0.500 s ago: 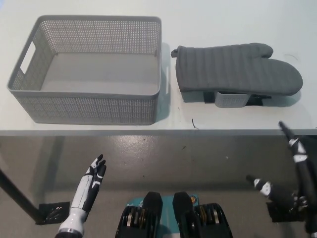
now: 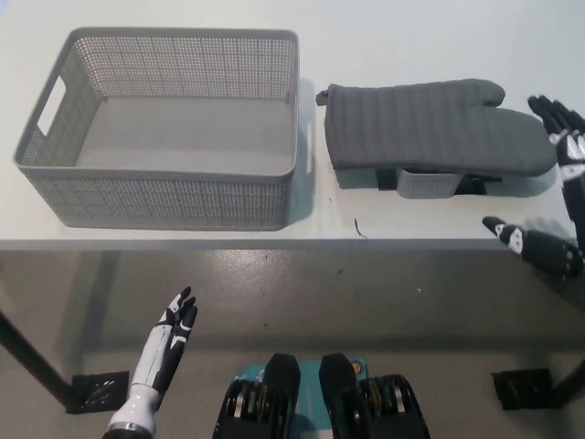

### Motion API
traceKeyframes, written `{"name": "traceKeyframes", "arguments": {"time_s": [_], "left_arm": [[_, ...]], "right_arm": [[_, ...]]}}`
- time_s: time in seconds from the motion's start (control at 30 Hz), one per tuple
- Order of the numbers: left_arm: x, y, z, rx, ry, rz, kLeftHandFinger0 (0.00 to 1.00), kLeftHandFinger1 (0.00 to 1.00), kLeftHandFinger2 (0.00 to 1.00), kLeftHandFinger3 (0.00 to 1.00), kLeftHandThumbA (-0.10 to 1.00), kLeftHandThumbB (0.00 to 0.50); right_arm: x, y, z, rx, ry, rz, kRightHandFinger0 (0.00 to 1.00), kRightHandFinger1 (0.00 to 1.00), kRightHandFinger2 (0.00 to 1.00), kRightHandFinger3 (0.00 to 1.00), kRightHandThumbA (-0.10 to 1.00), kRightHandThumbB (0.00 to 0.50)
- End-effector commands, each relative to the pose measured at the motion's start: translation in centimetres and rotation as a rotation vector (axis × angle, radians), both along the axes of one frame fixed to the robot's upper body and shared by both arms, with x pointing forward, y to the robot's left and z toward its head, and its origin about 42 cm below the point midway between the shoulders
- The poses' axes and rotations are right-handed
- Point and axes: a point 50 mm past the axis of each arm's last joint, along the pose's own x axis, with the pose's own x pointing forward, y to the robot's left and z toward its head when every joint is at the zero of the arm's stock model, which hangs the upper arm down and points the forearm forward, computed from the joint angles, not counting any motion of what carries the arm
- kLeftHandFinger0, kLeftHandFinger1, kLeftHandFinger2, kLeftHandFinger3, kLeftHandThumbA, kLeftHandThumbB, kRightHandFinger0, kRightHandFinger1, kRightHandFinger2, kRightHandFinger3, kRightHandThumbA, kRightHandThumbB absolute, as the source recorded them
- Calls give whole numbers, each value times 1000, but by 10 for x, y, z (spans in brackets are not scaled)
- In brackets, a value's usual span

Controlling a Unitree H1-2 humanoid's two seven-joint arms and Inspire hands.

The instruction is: Usethe right hand to pick up a oven gloves on top of a leveled container and place it into another larger container on the left side

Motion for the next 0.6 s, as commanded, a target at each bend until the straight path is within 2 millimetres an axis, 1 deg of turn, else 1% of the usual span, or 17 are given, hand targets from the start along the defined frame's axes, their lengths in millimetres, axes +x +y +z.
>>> {"name": "traceKeyframes", "arguments": {"time_s": [0.0,0.07,0.23,0.27,0.4,0.43,0.57], "left_arm": [[18,5,24,4,-142,-15,1000,1000,1000,1000,1000,492],[18,5,24,6,-144,-16,1000,1000,1000,1000,1000,499],[19,5,23,7,-154,-24,1000,1000,1000,1000,1000,498],[19,5,23,9,-154,-25,1000,1000,1000,1000,1000,500],[18,3,21,-1,-152,-28,1000,1000,1000,1000,1000,499],[17,3,21,-2,-152,-28,1000,1000,1000,1000,1000,500],[18,3,20,-4,-147,-29,1000,1000,1000,1000,1000,500]], "right_arm": [[28,-6,35,-203,96,-209,1000,1000,1000,1000,1000,296],[37,-6,36,-220,139,-234,1000,1000,1000,1000,1000,297],[60,-7,33,-236,188,-270,1000,1000,1000,1000,1000,290],[64,-6,32,-239,207,-274,1000,1000,1000,1000,1000,299],[81,-4,24,-245,262,-282,1000,1000,1000,1000,1000,310],[82,-4,24,-245,263,-283,1000,1000,1000,1000,1000,310],[97,-1,12,-252,311,-301,1000,1000,1000,1000,1000,312]]}}
